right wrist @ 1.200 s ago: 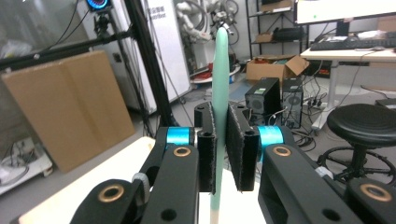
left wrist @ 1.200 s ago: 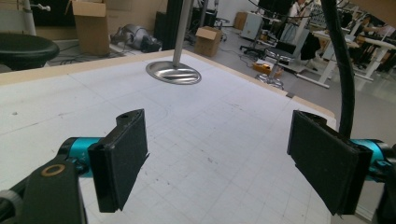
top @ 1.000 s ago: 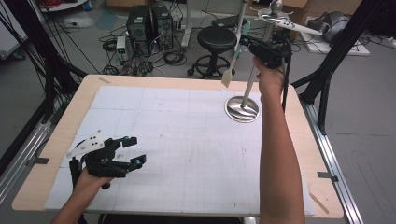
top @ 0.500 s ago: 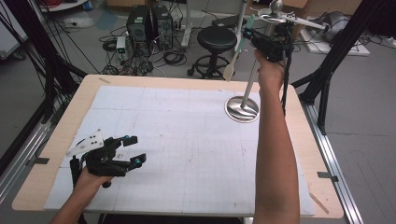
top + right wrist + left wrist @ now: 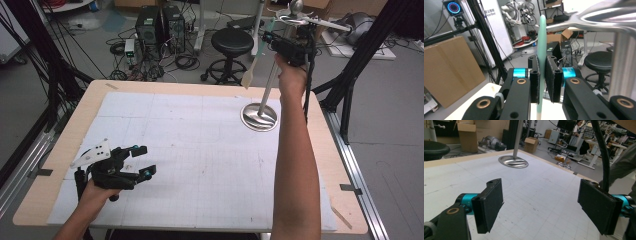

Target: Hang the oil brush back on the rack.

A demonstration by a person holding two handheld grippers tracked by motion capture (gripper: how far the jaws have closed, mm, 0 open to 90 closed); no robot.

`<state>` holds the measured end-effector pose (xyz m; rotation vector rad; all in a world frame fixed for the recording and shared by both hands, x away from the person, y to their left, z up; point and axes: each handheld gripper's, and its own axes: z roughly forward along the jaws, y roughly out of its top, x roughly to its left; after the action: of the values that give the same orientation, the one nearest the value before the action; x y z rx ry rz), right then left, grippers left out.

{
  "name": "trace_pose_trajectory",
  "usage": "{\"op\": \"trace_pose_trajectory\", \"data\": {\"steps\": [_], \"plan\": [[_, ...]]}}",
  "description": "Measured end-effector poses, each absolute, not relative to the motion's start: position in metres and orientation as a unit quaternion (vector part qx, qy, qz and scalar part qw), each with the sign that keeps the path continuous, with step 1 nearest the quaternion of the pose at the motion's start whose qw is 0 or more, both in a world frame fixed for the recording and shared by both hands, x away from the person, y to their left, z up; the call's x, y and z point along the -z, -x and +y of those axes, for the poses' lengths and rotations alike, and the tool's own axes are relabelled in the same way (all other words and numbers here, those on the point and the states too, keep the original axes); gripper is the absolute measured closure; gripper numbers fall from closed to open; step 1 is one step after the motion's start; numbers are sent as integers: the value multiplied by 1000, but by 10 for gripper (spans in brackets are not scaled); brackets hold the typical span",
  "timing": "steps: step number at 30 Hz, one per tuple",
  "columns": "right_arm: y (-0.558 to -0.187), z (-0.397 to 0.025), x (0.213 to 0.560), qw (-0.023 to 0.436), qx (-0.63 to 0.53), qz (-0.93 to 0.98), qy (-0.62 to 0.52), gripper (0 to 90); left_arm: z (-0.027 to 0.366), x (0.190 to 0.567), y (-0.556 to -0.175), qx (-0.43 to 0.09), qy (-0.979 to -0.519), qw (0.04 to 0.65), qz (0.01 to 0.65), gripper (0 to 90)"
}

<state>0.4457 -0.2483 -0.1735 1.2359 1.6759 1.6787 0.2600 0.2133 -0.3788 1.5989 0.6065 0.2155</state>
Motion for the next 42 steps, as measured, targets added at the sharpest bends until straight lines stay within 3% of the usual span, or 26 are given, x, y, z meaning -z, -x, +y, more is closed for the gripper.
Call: {"op": "trace_pose_trajectory", "data": {"steps": [6, 7, 8, 9, 10, 12, 13, 22, 28, 29, 42], "plan": [[-444, -249, 174, 241, -596, 621, -449, 798, 214, 379, -261, -97, -705, 649, 268, 208], [-443, -249, 174, 240, -597, 621, -448, 714, 214, 380, -262, -97, -705, 649, 268, 208], [-443, -249, 174, 240, -597, 621, -448, 714, 214, 380, -262, -97, -705, 649, 268, 208], [-439, -249, 174, 238, -594, 620, -453, 606, 213, 380, -262, -98, -704, 649, 270, 208], [-437, -250, 174, 242, -591, 623, -452, 589, 213, 380, -263, -99, -704, 649, 272, 208], [-430, -250, 176, 262, -575, 629, -453, 452, 213, 380, -263, -107, -704, 646, 275, 207], [-426, -252, 177, 274, -566, 631, -453, 424, 213, 380, -263, -107, -704, 646, 275, 207], [-368, -276, 214, 278, -564, 650, -426, 353, 216, 382, -262, -115, -694, 653, 280, 195], [-332, -288, 250, 279, -559, 671, -400, 255, 220, 386, -261, -119, -690, 654, 285, 185], [-314, -290, 267, 283, -560, 671, -395, 182, 220, 386, -260, -121, -690, 655, 283, 185], [-227, -294, 347, 276, -562, 691, -363, 166, 224, 389, -254, -129, -687, 660, 276, 186]]}}
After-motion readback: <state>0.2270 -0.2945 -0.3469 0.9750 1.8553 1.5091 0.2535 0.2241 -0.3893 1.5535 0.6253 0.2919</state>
